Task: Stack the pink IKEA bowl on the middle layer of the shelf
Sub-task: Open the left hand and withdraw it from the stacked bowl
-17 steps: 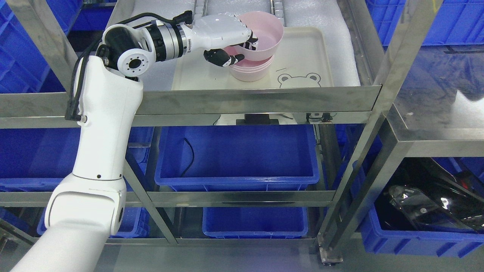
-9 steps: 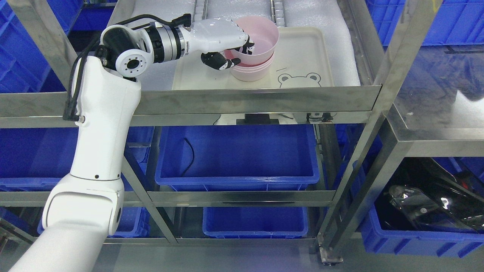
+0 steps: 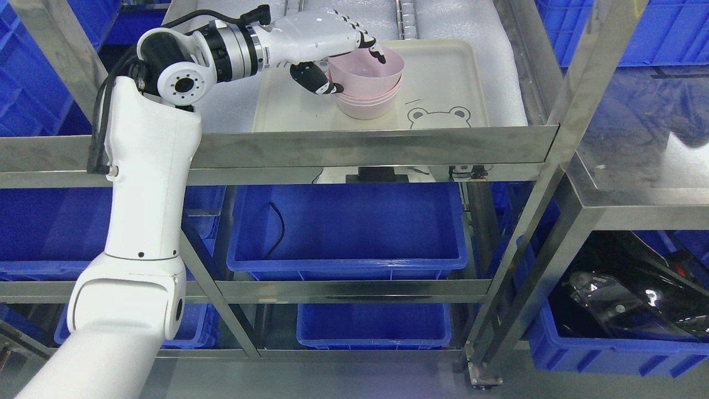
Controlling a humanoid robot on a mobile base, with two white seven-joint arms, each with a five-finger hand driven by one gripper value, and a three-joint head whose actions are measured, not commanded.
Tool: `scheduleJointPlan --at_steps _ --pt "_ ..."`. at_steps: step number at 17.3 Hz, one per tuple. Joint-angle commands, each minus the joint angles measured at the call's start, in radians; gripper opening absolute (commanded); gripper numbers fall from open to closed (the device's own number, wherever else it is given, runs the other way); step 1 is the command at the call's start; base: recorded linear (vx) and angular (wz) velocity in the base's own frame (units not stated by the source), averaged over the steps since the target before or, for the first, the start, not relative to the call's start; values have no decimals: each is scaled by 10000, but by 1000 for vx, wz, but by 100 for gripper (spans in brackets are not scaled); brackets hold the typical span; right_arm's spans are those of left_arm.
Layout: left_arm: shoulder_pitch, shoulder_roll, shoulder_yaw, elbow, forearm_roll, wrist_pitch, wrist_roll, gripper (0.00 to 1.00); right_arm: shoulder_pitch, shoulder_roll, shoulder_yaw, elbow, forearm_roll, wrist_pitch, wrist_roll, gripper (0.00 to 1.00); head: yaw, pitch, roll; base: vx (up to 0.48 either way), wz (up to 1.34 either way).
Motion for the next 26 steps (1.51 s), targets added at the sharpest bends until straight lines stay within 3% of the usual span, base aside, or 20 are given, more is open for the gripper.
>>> scheduleJointPlan --at_steps 1,4,7,12,17,22,26 --pt "-437 -1403 1382 -128 2914 1124 125 63 230 -175 0 -174 0 4 -7 100 0 0 0 0 0" --pt "112 -1403 623 -221 4824 1281 125 63 230 -175 0 -174 0 4 -7 100 0 0 0 0 0" --pt "467 -1403 5 -283 4811 1281 125 63 230 -175 0 -174 0 4 -7 100 0 0 0 1 2" --pt "2503 -1403 -2707 -359 5516 1205 690 66 230 -175 0 -174 0 4 -7 100 0 0 0 -1 5" --pt "4040 -1403 -4182 -712 5501 11 631 67 230 -175 0 -174 0 4 -7 100 0 0 0 0 0" --pt "5144 -1403 -4629 -712 5349 -651 646 67 230 -175 0 -174 0 4 -7 100 0 0 0 0 0" --pt "6721 -1403 -3866 -544 5286 -667 769 72 230 -175 0 -174 0 4 -7 100 0 0 0 3 113"
